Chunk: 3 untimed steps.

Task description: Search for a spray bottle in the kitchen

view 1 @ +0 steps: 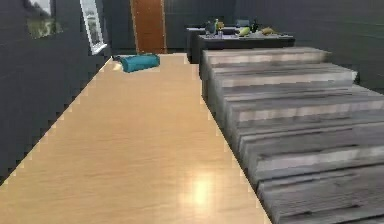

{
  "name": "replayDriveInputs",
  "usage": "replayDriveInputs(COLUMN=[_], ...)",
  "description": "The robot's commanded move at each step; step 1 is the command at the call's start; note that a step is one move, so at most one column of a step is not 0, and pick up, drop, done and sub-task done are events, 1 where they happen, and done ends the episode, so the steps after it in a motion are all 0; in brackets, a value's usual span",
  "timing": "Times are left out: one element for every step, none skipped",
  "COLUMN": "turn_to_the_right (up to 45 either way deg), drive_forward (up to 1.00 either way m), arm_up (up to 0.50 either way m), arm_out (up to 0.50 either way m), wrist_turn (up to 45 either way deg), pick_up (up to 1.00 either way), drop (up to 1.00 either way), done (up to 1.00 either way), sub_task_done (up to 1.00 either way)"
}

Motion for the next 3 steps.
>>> replayDriveInputs(turn_to_the_right=[-6.0, 0.0, 0.0], drive_forward=[0.00, 1.00, 1.00], arm_up=[0.00, 0.00, 0.00], arm_out=[0.00, 0.00, 0.00], wrist_turn=[0.0, 0.0, 0.0], pick_up=[0.00, 0.00, 0.00], drop=[0.00, 0.00, 0.00], done=[0.00, 0.00, 0.00], sub_task_done=[0.00, 0.00, 0.00])
